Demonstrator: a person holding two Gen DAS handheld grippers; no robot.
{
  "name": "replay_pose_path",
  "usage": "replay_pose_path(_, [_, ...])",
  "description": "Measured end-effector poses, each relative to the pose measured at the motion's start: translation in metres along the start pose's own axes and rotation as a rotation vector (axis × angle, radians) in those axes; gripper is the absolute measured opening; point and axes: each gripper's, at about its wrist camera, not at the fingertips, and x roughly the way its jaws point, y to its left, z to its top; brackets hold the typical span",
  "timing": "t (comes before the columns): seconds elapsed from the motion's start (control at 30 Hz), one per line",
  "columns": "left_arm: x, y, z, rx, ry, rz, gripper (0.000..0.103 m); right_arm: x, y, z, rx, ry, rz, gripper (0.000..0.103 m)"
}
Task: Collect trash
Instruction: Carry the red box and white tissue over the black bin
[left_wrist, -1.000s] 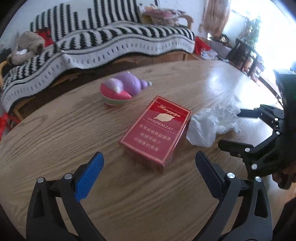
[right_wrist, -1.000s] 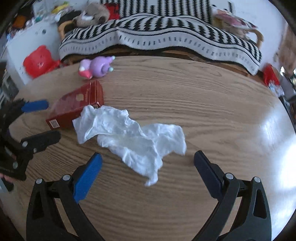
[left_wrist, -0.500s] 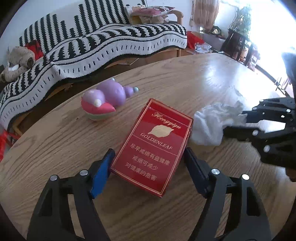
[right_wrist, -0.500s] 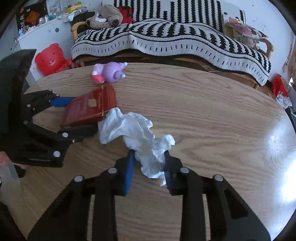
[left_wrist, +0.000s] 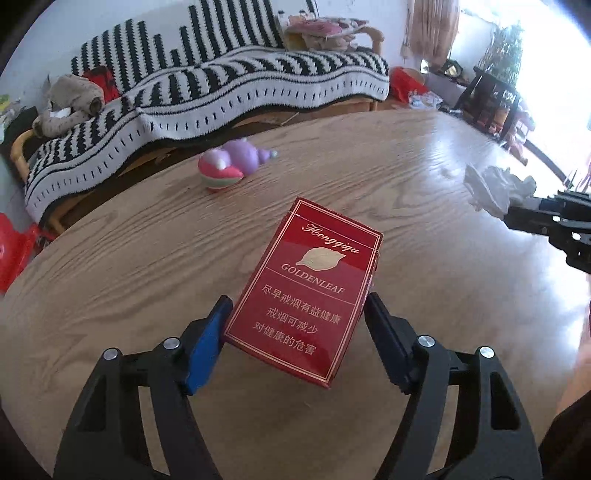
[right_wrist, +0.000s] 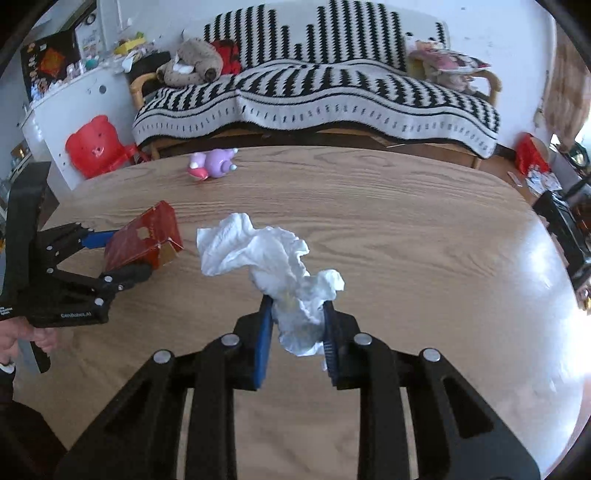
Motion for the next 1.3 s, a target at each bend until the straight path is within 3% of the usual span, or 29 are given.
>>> replay_pose_path(0.13, [-0.028, -0.032, -0.002, -0.005, -0.04, -0.012, 0.071, -0.041, -0.016, -0.023, 0.014, -0.022, -0.04, 0.025])
replay_pose_path(0.37, [-0.055, -0.124, 0.001, 0.038, -0.091, -0.103, 0.071, -0.116, -0.068, -0.075, 0.096, -0.054, -0.13, 0.025])
replay_pose_path(0.6, [-0.064, -0.22, 0.009, 0.128, -0.121, -0.2, 0.071, -0.18, -0.127, -0.129, 0.186, -0.081, -0.225, 0.025])
replay_pose_path(0.83, [-0.055, -0.314, 0.005, 0.24, -0.1, -0.291, 0.071, -0.234, -0.19, -0.197, 0.299, -0.089, -0.326, 0.025])
replay_pose_path(1.3, [-0.036, -0.467, -0.018, 0.411, -0.042, -0.47, 0.066, -0.276, -0.292, -0.31, 0.586, -0.037, -0.424, 0.025])
